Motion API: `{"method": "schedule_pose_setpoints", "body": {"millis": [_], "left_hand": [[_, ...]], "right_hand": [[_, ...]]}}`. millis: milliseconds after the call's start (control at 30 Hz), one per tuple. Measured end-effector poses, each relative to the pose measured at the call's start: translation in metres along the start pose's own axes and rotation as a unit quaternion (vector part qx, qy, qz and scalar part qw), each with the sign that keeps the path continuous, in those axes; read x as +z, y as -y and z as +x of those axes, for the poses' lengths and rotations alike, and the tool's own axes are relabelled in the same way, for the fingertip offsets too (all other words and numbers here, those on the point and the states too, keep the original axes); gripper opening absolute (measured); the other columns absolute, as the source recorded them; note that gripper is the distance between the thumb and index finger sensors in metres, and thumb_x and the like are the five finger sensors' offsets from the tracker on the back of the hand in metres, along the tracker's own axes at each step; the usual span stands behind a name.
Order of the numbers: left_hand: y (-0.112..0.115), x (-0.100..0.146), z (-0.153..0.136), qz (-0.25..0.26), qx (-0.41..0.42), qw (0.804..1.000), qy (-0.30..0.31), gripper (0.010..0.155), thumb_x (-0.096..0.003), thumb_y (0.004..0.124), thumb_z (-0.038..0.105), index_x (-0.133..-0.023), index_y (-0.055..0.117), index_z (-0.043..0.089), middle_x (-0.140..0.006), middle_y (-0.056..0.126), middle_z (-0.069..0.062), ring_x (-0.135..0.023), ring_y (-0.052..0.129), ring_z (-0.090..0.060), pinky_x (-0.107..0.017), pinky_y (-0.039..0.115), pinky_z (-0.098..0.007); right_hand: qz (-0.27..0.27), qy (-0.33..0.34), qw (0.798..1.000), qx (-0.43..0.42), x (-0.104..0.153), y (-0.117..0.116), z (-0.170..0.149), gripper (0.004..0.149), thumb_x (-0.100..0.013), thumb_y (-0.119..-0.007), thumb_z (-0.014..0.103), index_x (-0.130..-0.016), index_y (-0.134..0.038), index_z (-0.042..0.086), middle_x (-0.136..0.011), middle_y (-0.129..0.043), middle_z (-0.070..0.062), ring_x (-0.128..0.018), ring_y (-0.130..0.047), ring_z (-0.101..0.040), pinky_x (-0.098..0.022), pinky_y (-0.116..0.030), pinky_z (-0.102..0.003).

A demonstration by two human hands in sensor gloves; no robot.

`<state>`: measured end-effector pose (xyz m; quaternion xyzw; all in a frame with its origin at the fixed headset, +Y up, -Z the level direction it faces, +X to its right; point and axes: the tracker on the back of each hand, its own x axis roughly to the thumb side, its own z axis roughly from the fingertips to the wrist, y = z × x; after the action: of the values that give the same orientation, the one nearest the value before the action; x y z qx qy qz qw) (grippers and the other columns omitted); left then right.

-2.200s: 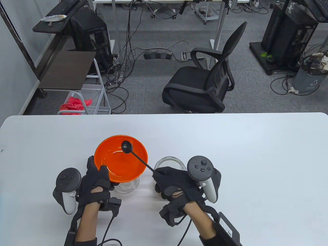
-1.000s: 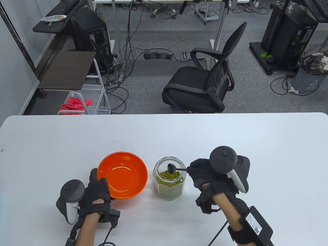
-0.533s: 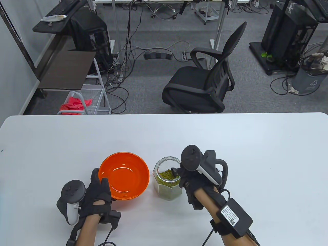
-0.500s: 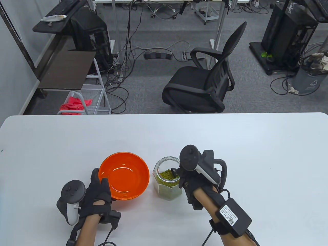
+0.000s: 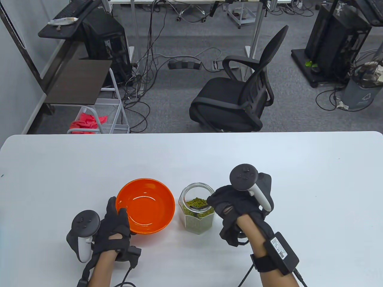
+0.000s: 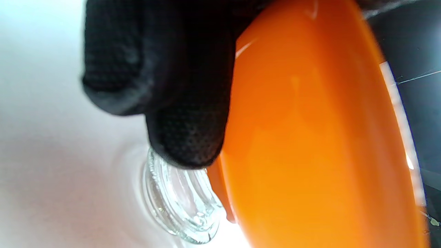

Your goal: Portion mung beans with measuring scoop (Bowl in hand)

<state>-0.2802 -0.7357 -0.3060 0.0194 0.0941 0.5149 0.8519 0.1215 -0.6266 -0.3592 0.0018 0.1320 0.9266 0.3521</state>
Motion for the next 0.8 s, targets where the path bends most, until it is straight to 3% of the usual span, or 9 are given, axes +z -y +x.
{"method": "schedule_pose_setpoints", "body": {"millis": [233, 800], "left_hand": [[-0.002, 0.000, -0.001, 0.002, -0.002, 1.000, -0.002, 0.066, -0.0556, 0.059, 0.040, -0.109, 0.036, 0.008, -0.099, 0.064, -0.015, -0.035, 0.114, -0.023, -0.021, 0.098, -0.027], [-0.003, -0.001, -0.003, -0.001, 0.005, 1.000, -0.010, 0.067, -0.0556, 0.059, 0.040, -0.109, 0.036, 0.008, -0.099, 0.065, -0.015, -0.034, 0.114, -0.023, -0.021, 0.098, -0.026]], "right_hand": [[0.000, -0.004, 0.994, -0.105, -0.002, 0.002, -0.029, 0.039, -0.043, -0.088, 0.034, -0.066, -0.096, 0.003, -0.024, -0.097, 0.000, -0.004, -0.093, -0.011, -0.030, -0.086, -0.049], [-0.037, -0.010, 0.977, -0.209, 0.002, 0.002, -0.067, 0.040, -0.045, -0.085, 0.035, -0.065, -0.094, 0.002, -0.023, -0.096, 0.002, -0.003, -0.093, -0.010, -0.029, -0.086, -0.048]]}}
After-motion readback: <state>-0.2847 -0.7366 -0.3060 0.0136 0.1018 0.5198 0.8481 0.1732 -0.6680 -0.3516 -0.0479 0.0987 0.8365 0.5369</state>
